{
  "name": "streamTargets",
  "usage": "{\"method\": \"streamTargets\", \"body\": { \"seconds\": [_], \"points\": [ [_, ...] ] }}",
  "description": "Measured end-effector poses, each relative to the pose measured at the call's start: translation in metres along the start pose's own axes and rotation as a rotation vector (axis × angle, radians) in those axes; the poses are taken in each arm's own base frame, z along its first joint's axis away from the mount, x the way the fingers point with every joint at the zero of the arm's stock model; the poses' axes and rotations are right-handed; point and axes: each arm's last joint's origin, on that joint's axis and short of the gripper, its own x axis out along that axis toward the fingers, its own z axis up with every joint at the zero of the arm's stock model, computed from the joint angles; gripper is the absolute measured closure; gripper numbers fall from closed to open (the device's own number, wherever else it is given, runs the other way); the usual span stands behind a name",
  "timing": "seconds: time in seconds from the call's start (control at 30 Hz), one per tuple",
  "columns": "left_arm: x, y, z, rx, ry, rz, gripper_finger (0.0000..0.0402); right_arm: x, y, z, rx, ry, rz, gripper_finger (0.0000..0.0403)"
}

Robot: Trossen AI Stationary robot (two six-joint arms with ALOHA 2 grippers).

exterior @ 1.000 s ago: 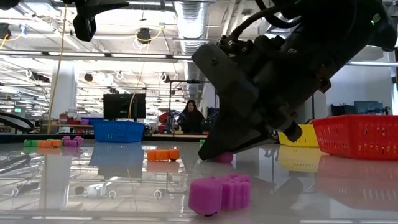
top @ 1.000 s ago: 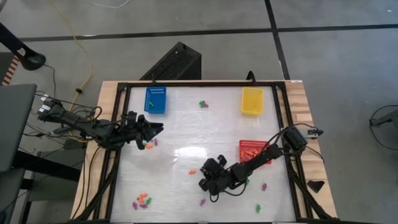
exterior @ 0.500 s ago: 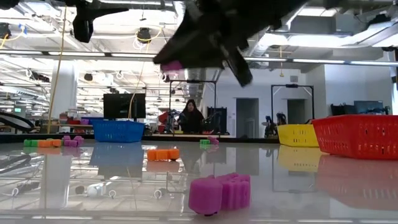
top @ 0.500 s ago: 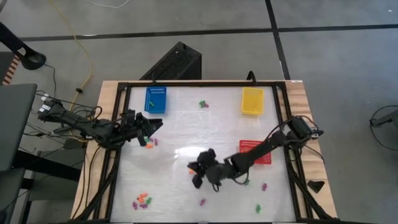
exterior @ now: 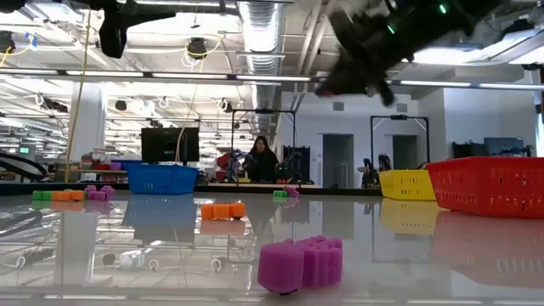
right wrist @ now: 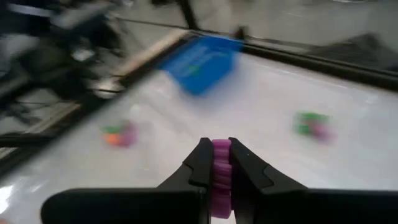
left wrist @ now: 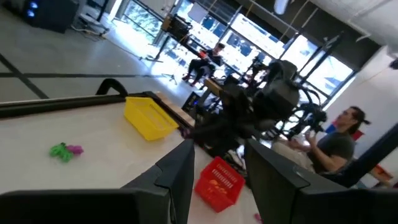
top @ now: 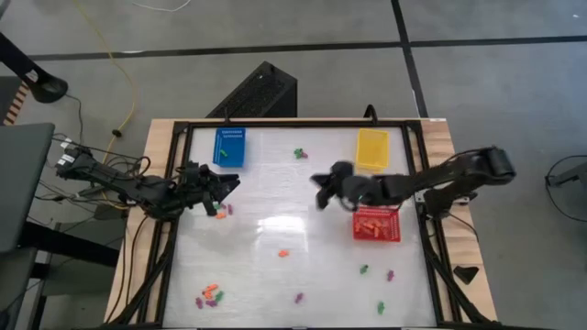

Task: Sort Halloween decoration
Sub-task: Put the purple skeleton toy into the yellow bin

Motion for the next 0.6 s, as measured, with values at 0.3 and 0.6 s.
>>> {"method": "streamTargets", "body": {
  "seconds": [0.3,0.6],
  "points": [
    [0.0,0.002,-0.002,0.03,0.008,0.04,0.0272,-0.025,-0.103,0.031,-0.053,0.122,-0.407,0.0347],
    [-0.001,0.007,-0.011,0.132,0.083,0.07,0.0272,-0.014,-0.164,0.042,0.035,0.259,-0.547,0.0347]
  ]
}}
